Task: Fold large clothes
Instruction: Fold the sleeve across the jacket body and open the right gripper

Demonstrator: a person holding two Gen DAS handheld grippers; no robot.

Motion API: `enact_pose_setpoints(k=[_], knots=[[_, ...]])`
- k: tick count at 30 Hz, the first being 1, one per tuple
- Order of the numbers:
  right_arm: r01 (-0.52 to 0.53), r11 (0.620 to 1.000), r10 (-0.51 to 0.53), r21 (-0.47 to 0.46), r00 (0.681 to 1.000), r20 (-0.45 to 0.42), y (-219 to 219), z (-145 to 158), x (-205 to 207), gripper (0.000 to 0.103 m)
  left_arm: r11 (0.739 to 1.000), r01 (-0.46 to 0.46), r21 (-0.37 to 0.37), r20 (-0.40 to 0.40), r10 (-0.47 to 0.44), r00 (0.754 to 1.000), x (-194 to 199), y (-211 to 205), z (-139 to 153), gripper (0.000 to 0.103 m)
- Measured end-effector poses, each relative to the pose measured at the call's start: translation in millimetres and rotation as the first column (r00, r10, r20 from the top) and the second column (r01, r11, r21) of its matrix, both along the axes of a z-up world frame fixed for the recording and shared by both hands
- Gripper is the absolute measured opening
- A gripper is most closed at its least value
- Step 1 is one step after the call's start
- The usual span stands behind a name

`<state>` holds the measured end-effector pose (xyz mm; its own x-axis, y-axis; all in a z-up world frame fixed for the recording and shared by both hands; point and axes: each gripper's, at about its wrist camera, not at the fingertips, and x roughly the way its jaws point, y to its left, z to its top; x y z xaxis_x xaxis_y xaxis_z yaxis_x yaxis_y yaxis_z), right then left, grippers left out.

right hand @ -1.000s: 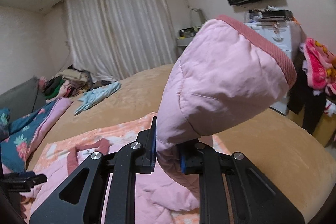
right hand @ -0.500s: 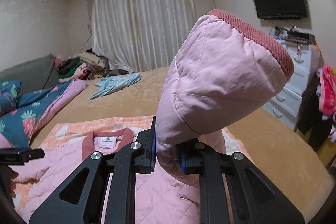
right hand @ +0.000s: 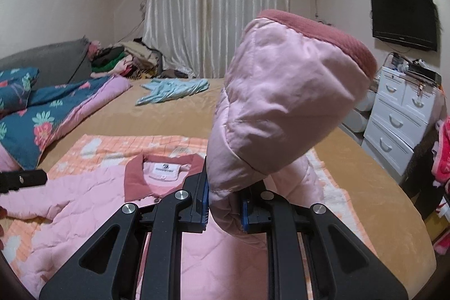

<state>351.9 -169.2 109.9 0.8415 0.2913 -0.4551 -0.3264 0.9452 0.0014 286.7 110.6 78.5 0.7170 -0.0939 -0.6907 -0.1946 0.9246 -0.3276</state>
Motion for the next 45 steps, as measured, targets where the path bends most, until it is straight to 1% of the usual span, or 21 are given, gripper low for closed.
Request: enact_pose_setpoints(k=[6,15,20,23,28,30,33,38,39,40,41,42,43,44,45], knots=[[-0.049,0.998,0.048,-0.036,0.999,-0.024,33.9,-19.1,-5.5,0.016,0.999,0.001,0.033,0.024,-0.002,1.000,-7.2,15.2,-0.9,0.095],[-0.122,0.991,0.118,-0.053,0.990,-0.071,78.4,-45.0,-12.4,0.016,1.000,-0.011,-0.014,0.035,0.011,0.999,-12.5,34.7,-8.1,0.095],[-0.158,0.985,0.152,-0.066,0.983,-0.099,104.7,-60.4,-15.4,0.016,0.998,-0.019,-0.062,0.035,0.021,0.999,-13.6,45.2,-16.5,0.095],[-0.179,0.981,0.169,-0.077,0.978,-0.120,119.8,-72.0,-17.8,0.016,0.994,-0.021,-0.109,0.035,0.025,0.999,-14.1,51.1,-23.3,0.095],[-0.216,0.969,0.196,-0.120,0.968,-0.157,144.1,-95.8,-22.8,0.016,0.987,-0.019,-0.160,0.029,0.024,0.999,-15.4,58.5,-34.4,0.095],[-0.229,0.965,0.205,-0.132,0.964,-0.171,151.6,-104.8,-24.2,0.016,0.984,-0.013,-0.179,0.033,0.019,0.999,-16.1,60.5,-37.8,0.095],[-0.250,0.959,0.221,-0.134,0.954,-0.202,160.7,-120.2,-28.0,0.018,0.973,0.004,-0.229,0.036,0.004,0.999,-15.7,63.4,-45.0,0.095],[-0.311,0.940,0.269,-0.137,0.928,-0.259,175.8,-142.1,-36.1,0.028,0.952,0.000,-0.305,0.008,0.002,1.000,-12.9,68.1,-61.8,0.095],[-0.325,0.936,0.280,-0.138,0.920,-0.274,179.0,-147.1,-38.2,0.032,0.947,-0.001,-0.321,0.000,0.001,1.000,-12.7,69.2,-65.8,0.095],[-0.337,0.932,0.289,-0.135,0.914,-0.286,180.6,-151.4,-39.6,0.040,0.941,-0.004,-0.337,-0.009,0.001,1.000,-12.6,70.5,-70.3,0.095],[-0.352,0.927,0.301,-0.133,0.906,-0.299,182.5,-155.1,-41.8,0.045,0.939,-0.010,-0.345,-0.021,0.003,1.000,-12.3,71.7,-74.6,0.095],[-0.370,0.920,0.318,-0.125,0.896,-0.311,184.1,-158.1,-45.1,0.056,0.937,-0.014,-0.348,-0.029,0.005,1.000,-12.0,73.0,-76.9,0.095],[-0.380,0.917,0.327,-0.121,0.890,-0.319,185.5,-160.3,-48.1,0.065,0.936,-0.022,-0.351,-0.042,0.008,0.999,-12.3,74.2,-81.5,0.095],[-0.391,0.912,0.333,-0.123,0.883,-0.332,185.4,-160.9,-52.0,0.067,0.934,-0.026,-0.355,-0.051,0.009,0.999,-12.6,75.2,-84.9,0.095],[-0.398,0.909,0.340,-0.121,0.879,-0.335,184.3,-160.3,-55.2,0.073,0.932,-0.032,-0.360,-0.060,0.011,0.998,-13.0,75.9,-88.1,0.095]])
